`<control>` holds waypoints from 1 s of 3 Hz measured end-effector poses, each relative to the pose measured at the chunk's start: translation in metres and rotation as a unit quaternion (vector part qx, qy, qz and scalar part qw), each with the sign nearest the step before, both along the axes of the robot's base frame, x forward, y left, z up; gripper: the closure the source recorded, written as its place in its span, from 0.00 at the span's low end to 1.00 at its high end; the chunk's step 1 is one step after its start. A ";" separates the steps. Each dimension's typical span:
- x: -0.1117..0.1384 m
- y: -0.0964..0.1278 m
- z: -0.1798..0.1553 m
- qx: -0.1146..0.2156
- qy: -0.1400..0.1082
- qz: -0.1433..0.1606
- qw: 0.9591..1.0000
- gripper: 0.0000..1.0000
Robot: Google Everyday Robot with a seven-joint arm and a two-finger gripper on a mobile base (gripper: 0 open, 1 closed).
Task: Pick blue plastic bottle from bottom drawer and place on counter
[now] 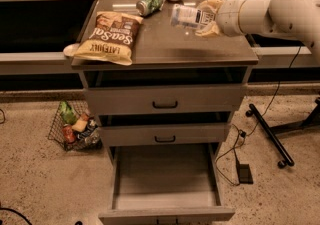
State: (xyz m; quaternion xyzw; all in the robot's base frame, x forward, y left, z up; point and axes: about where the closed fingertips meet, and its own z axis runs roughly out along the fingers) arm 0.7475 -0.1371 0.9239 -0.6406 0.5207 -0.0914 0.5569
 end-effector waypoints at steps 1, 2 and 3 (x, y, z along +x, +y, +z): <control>0.005 -0.003 -0.008 0.033 0.042 -0.027 0.998 1.00; 0.011 -0.006 -0.022 0.065 0.084 -0.046 0.993 1.00; 0.016 -0.010 -0.030 0.080 0.106 -0.059 0.989 1.00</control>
Offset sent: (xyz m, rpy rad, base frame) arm 0.0163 -0.0163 -0.0360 0.2050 0.2640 -0.1450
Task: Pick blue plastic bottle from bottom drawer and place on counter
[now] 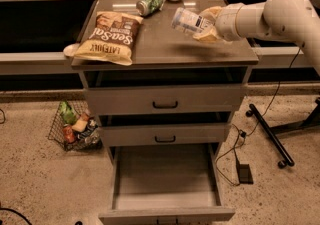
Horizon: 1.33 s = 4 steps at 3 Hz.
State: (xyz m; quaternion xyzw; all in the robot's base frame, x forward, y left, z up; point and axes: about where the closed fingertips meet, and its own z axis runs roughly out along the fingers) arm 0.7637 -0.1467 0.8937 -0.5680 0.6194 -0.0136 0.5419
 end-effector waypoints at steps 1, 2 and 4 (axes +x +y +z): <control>0.006 -0.004 -0.006 0.012 0.010 -0.010 1.000 1.00; 0.012 -0.008 -0.011 0.017 0.014 -0.017 1.000 1.00; 0.024 -0.017 -0.024 0.020 0.014 -0.021 0.999 0.59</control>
Offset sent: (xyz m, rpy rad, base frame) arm 0.0190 -0.0198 -0.0133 0.0472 0.0311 -0.0596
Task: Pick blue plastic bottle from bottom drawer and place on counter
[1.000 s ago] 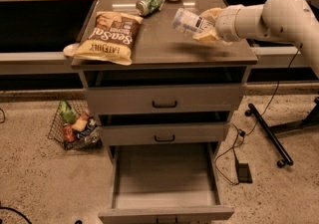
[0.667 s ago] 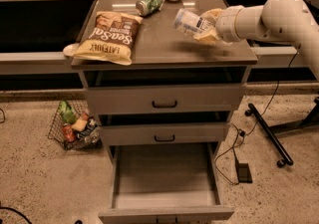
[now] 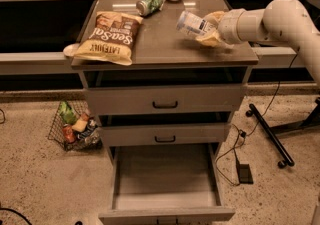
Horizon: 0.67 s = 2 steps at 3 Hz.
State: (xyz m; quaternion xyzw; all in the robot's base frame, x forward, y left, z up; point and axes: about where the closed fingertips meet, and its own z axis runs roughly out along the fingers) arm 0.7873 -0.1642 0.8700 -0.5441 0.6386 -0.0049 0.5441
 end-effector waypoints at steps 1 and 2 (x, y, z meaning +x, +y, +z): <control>0.002 -0.002 -0.005 0.001 0.002 -0.001 1.000 0.36; 0.003 -0.004 -0.008 0.001 0.004 -0.001 1.000 0.12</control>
Offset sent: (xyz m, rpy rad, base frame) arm 0.0058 -0.0147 -0.0136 0.0043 0.0150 -0.0155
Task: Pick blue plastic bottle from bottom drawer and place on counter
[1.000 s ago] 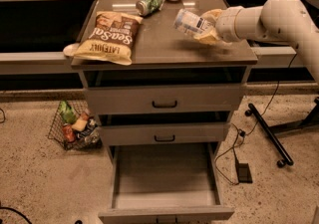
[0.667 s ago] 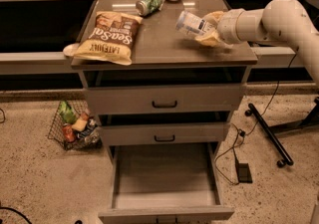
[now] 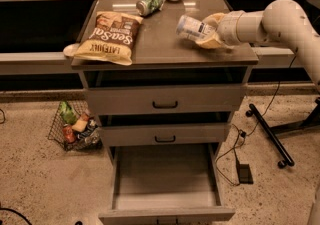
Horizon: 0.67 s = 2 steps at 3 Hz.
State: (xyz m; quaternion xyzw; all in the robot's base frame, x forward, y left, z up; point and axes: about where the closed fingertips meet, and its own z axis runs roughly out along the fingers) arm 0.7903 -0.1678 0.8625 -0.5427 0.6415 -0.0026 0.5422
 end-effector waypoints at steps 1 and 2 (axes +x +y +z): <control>0.003 -0.002 -0.005 0.000 0.005 0.002 1.000 0.00; 0.002 -0.004 -0.002 0.000 0.002 0.001 1.000 0.00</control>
Offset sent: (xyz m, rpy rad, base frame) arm 0.0032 -0.0107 -0.0019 -0.0030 0.0105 -0.0027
